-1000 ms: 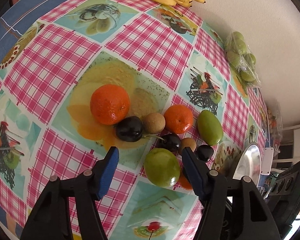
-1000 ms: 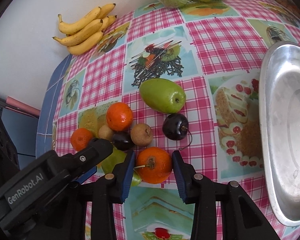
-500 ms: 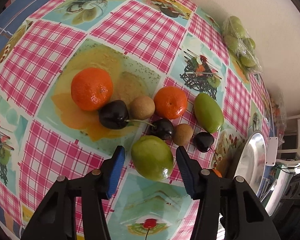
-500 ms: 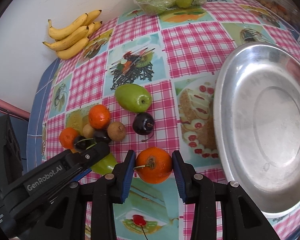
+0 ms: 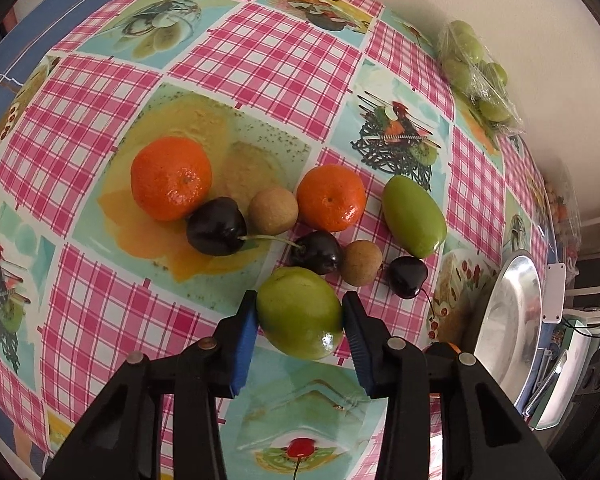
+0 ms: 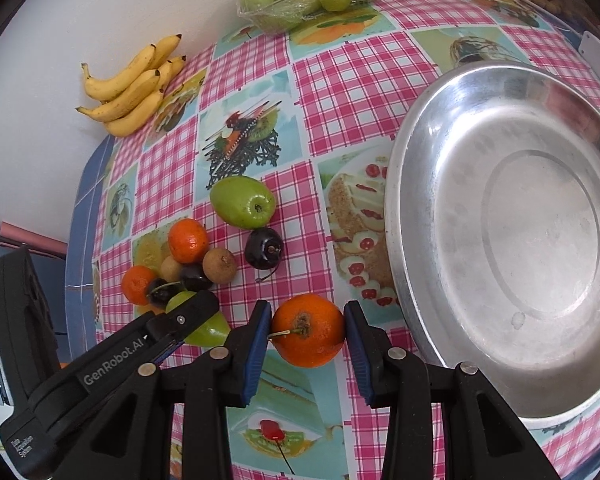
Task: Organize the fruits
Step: 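Grasp the round green fruit with the left tool while the right tool holds the tangerine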
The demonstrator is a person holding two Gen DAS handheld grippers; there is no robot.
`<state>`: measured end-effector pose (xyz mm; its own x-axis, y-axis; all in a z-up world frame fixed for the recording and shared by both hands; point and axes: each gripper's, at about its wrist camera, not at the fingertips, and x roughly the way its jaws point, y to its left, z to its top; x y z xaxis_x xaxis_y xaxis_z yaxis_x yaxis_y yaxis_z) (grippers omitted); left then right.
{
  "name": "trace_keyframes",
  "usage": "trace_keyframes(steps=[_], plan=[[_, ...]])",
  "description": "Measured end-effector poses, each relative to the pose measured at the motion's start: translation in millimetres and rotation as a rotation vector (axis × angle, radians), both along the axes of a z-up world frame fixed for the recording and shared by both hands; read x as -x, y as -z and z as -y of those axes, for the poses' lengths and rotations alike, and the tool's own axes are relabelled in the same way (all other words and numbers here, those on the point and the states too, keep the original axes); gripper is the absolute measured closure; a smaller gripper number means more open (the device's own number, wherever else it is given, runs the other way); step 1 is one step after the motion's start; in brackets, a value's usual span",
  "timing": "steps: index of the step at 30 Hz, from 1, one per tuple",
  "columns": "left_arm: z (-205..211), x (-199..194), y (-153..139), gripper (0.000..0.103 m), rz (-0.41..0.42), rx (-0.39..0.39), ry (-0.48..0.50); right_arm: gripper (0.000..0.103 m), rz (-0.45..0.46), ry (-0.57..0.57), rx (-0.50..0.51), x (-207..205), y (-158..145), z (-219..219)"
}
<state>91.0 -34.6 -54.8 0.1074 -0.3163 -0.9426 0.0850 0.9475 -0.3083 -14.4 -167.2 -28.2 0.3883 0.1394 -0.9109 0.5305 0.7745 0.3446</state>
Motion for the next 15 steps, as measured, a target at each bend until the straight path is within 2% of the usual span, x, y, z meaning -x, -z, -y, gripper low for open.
trace_keyframes(steps=[6, 15], plan=[[-16.2, 5.9, -10.7, 0.06, 0.022, -0.016, -0.018, 0.063, 0.017, 0.001, -0.017, 1.2, -4.2, 3.1], [-25.2, 8.0, -33.1, 0.06, 0.102, -0.021, -0.055, 0.063, 0.045, -0.005, -0.004, 4.2, -14.3, 3.8]])
